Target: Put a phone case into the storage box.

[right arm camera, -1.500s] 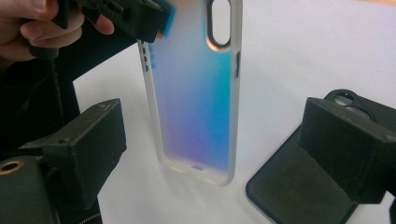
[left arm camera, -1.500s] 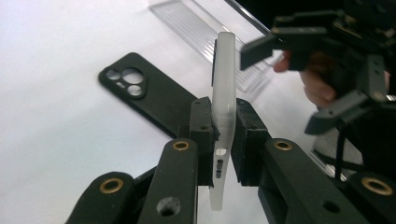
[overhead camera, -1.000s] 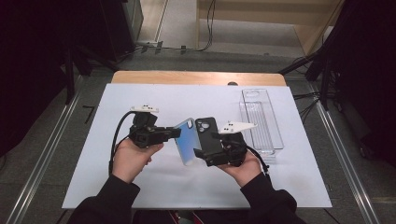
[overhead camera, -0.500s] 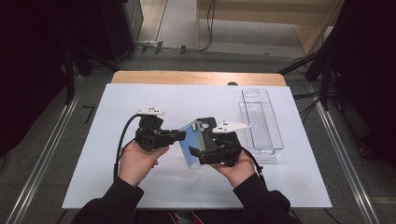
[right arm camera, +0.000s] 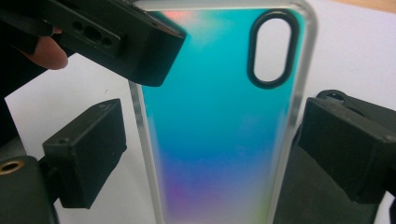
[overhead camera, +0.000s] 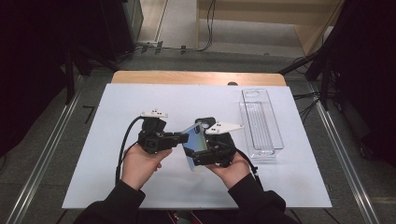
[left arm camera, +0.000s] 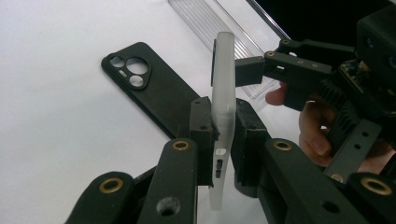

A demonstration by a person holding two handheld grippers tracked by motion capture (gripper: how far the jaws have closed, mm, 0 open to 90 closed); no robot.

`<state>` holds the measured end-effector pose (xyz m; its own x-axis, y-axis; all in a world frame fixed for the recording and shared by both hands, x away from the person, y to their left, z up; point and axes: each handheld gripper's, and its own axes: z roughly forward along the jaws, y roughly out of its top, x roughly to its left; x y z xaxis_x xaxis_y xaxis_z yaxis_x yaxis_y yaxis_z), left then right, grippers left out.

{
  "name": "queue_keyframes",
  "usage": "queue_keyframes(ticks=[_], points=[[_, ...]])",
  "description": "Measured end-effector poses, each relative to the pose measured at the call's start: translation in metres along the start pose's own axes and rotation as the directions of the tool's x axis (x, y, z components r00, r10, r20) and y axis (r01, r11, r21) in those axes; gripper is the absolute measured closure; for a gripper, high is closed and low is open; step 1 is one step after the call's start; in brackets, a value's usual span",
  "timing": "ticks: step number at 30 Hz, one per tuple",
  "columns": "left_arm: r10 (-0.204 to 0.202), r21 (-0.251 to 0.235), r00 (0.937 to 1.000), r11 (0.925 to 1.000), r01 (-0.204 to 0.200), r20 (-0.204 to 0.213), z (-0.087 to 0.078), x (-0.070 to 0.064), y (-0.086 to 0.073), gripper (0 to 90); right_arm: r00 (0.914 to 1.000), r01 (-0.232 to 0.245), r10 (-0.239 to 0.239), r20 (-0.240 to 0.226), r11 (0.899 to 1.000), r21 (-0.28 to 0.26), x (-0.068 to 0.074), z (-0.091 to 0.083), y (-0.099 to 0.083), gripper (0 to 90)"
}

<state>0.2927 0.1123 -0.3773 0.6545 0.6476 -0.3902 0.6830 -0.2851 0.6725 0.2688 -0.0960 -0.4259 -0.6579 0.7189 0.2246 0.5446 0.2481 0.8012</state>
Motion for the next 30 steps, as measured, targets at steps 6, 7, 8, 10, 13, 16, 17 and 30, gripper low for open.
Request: queue_keyframes(ticks=[6, 7, 8, 10, 13, 16, 17, 30], points=[[0.002, -0.002, 1.0000, 1.0000, -0.002, 0.004, 0.000, -0.004, -0.002, 81.0, 0.9999, 0.010, -0.010, 0.013, 1.000, -0.005, 0.003, 0.004, 0.000, 11.9], [-0.001, -0.004, 1.0000, 1.0000, 0.001, 0.006, 0.000, -0.004, -0.002, 81.0, 0.9998, 0.012, -0.012, 0.015, 1.000, -0.006, 0.003, 0.004, 0.000, 12.2], [-0.003, -0.006, 0.9999, 1.0000, 0.004, 0.011, 0.000, -0.005, -0.002, 81.0, 0.9998, 0.012, -0.012, 0.015, 1.000, -0.006, 0.003, 0.004, 0.000, 12.5], [0.004, -0.005, 1.0000, 1.0000, -0.004, 0.003, 0.001, -0.006, -0.002, 81.0, 0.9996, 0.015, -0.015, 0.026, 1.000, -0.005, 0.003, 0.005, 0.000, 13.5], [-0.001, -0.004, 1.0000, 1.0000, 0.001, 0.006, 0.001, -0.006, -0.003, 81.0, 0.9996, 0.015, -0.015, 0.024, 1.000, 0.000, 0.003, 0.005, 0.000, 14.5], [0.001, -0.008, 0.9999, 1.0000, -0.001, 0.013, 0.001, -0.006, -0.003, 80.7, 0.9994, 0.024, -0.024, 0.026, 1.000, 0.000, 0.003, 0.004, 0.000, 14.8], [0.003, -0.008, 0.9997, 1.0000, -0.002, 0.023, 0.001, -0.005, -0.003, 80.3, 0.9995, 0.023, -0.023, 0.024, 1.000, 0.001, 0.003, 0.004, 0.000, 14.9], [0.034, -0.025, 0.9978, 0.9992, -0.033, 0.056, -0.015, -0.006, 0.004, 39.3, 0.9998, 0.020, -0.021, 0.003, 1.000, 0.011, -0.005, 0.001, 0.000, 15.0]])
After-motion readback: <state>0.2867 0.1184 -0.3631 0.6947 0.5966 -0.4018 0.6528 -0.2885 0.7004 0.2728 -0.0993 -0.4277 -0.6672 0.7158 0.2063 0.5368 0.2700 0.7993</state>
